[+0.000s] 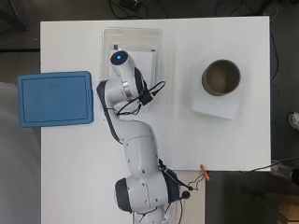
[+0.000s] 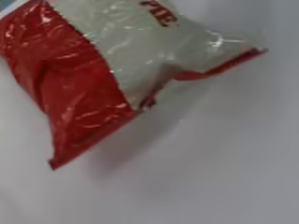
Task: Teleoperate dual arm-hand system to remove items from a box
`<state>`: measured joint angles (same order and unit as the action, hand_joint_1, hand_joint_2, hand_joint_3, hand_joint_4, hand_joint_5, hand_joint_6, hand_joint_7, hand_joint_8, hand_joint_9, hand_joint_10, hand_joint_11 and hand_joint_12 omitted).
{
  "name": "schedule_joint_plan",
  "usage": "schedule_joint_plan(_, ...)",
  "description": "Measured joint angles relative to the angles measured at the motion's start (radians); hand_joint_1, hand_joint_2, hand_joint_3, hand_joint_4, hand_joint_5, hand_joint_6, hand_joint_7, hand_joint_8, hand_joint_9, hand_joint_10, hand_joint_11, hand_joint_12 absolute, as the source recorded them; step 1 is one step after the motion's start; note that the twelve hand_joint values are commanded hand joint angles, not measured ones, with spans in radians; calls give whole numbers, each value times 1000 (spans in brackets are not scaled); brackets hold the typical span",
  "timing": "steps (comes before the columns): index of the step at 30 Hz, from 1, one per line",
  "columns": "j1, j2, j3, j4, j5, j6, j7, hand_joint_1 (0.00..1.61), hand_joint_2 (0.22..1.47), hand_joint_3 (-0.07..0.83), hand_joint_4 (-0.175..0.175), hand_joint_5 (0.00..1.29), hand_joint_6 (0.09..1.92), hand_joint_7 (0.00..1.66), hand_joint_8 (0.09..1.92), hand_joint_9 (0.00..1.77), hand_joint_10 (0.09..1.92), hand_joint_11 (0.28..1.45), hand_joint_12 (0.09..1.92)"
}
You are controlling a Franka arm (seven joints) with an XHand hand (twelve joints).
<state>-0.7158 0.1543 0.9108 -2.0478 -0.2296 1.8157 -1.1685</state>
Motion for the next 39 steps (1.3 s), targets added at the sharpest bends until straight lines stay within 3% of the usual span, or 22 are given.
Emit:
schedule_joint_plan(2, -38, -32, -35, 10, 29, -9, -3, 25, 744, -6, -3, 106, 87, 280, 87, 462, 87, 573, 87)
schedule_joint_plan(3, -89, -71, -27, 13, 56, -13, -11, 11, 734, -6, -5, 70, 87, 250, 87, 426, 87, 560, 87)
schedule_joint_plan(8, -525, -344, 368, -13, 135, 5, -39, 9, 756, 7, -9, 103, 87, 239, 87, 339, 87, 454, 87)
schedule_joint_plan(14, -711, -405, 814, -87, 117, 85, -39, 0, 758, 4, -25, 125, 87, 235, 87, 310, 87, 428, 87)
schedule_joint_plan(20, -683, -451, 689, -179, -6, 201, 25, 157, 813, 17, -32, 76, 87, 173, 87, 262, 87, 410, 87)
schedule_joint_plan(26, -704, -519, 734, -184, -77, 181, 160, 206, 813, 5, -57, 7, 87, 100, 87, 222, 87, 396, 87)
schedule_joint_plan(27, -702, -522, 742, -188, -85, 183, 167, 376, 915, 10, -14, 250, 87, 350, 87, 469, 87, 512, 87)
schedule_joint_plan(28, -700, -525, 740, -194, -92, 188, 173, 682, 1022, 71, -4, 476, 499, 525, 598, 720, 596, 665, 552)
schedule_joint_plan(29, -693, -530, 722, -204, -95, 200, 174, 900, 1095, 93, 62, 615, 1083, 701, 1171, 974, 1163, 873, 1103)
schedule_joint_plan(30, -678, -533, 689, -216, -86, 221, 162, 1016, 1149, 80, 114, 661, 1478, 804, 1540, 1126, 1527, 992, 1464)
schedule_joint_plan(32, -636, -530, 608, -226, -45, 258, 113, 1090, 1202, 49, 161, 672, 1816, 876, 1847, 1225, 1829, 1064, 1758)
schedule_joint_plan(33, -618, -528, 570, -224, -28, 263, 92, 1036, 1230, 40, 131, 673, 1714, 850, 1897, 1212, 1878, 1062, 1811)
schedule_joint_plan(34, -606, -527, 534, -220, -14, 260, 74, 1007, 1249, 27, 78, 678, 1593, 817, 1920, 1189, 1902, 1049, 1837)
schedule_joint_plan(36, -608, -526, 498, -209, 14, 247, 41, 1160, 1268, 86, 51, 690, 809, 668, 1779, 1070, 1917, 934, 1846)
schedule_joint_plan(37, -615, -524, 504, -200, 39, 239, 18, 1216, 1260, 77, 45, 734, 511, 668, 1676, 1022, 1886, 881, 1816)
schedule_joint_plan(38, -617, -522, 530, -192, 66, 232, -2, 1314, 1227, 54, 38, 764, 323, 683, 1512, 960, 1729, 806, 1741)
schedule_joint_plan(39, -613, -522, 555, -184, 81, 228, -14, 1337, 1213, 46, -41, 749, 656, 684, 1406, 910, 1613, 768, 1654)
